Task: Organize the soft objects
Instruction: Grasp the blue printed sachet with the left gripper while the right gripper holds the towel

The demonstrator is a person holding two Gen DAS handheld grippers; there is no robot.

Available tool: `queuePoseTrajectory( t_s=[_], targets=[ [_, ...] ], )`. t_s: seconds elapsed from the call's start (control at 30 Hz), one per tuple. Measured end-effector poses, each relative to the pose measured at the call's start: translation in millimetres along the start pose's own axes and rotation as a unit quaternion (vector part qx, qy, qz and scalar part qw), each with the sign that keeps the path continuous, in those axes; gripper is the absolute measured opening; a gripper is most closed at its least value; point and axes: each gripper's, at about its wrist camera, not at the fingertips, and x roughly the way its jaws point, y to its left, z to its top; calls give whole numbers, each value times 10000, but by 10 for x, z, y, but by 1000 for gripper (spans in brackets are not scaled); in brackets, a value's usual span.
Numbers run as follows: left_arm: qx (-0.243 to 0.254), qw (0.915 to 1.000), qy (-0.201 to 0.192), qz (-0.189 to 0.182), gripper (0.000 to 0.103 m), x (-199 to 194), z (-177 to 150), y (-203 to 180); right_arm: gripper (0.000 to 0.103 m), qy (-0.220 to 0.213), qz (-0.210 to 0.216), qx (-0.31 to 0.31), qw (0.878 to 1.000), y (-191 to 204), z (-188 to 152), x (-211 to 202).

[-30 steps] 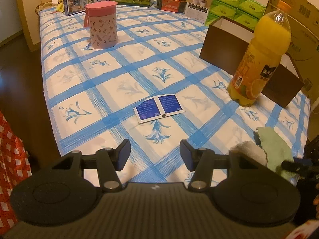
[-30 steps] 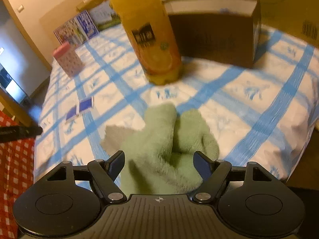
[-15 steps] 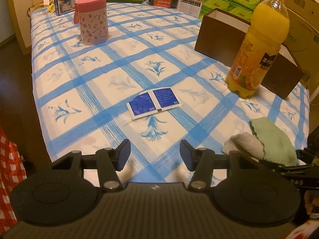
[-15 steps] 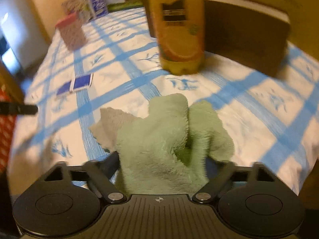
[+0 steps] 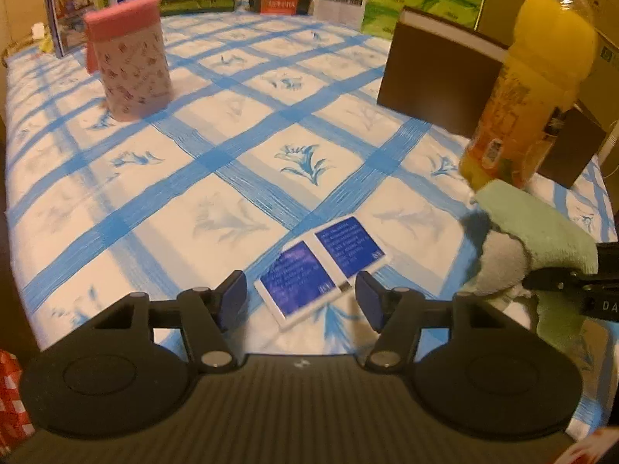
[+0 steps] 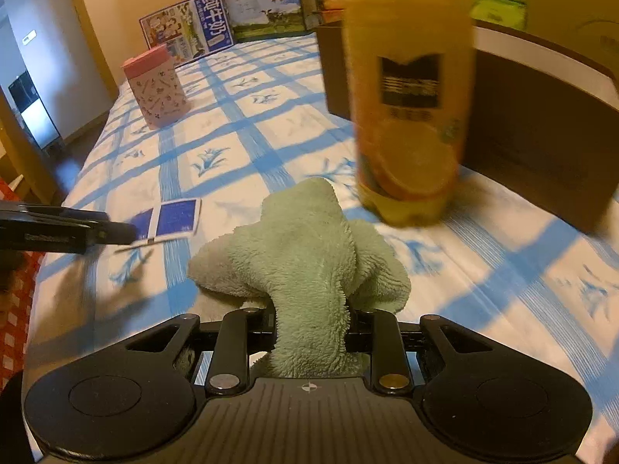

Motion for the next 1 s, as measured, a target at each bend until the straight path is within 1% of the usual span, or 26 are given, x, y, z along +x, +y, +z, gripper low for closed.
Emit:
queuePoseTrajectory(
  t_s=[0.1, 0.17, 0.37, 0.47, 0.53, 0.67, 0.7, 0.73, 0.77, 0.87, 0.9, 1.0],
  targets=[
    [69, 9999, 95, 34, 59, 165, 27, 27, 26, 58, 35, 3, 10000, 83, 93, 167],
    [191, 9998, 20, 36, 59, 198, 28, 4, 26, 100, 26, -72, 9999, 139, 148, 273],
    [317, 9995, -94, -11, 58, 227, -1, -49, 26, 26, 33, -310, 9995, 295, 259, 480],
    [283, 9995, -109, -49, 49, 204, -11, -66, 27, -25, 79, -309, 9995, 288, 252, 497],
    [224, 9997, -112, -39, 41, 187, -9, -66, 27, -78, 131, -295, 9994, 268, 234, 488],
    [-70, 9999, -120, -75, 30, 134, -22, -42, 27, -107, 213, -204, 9995, 237, 217, 458],
    [-172, 9997, -124, -103, 25, 117, -28, -34, 27, -107, 229, -190, 9995, 230, 214, 452],
    [-298, 9993, -132, -161, 21, 97, -33, -22, 27, -107, 245, -177, 9995, 221, 210, 443],
    [-441, 9986, -138, -255, 19, 78, -39, -10, 27, -108, 261, -165, 9995, 209, 200, 428],
    [-809, 9948, -137, -603, 17, 44, -73, -6, 27, -105, 293, -171, 9994, 192, 176, 400],
    [-881, 9939, -111, -659, 18, 46, -83, -19, 27, -102, 289, -181, 9994, 190, 167, 390],
    [-1115, 9918, -36, -617, 18, 57, -117, -26, 27, -81, 197, -219, 9995, 177, 156, 363]
  ],
)
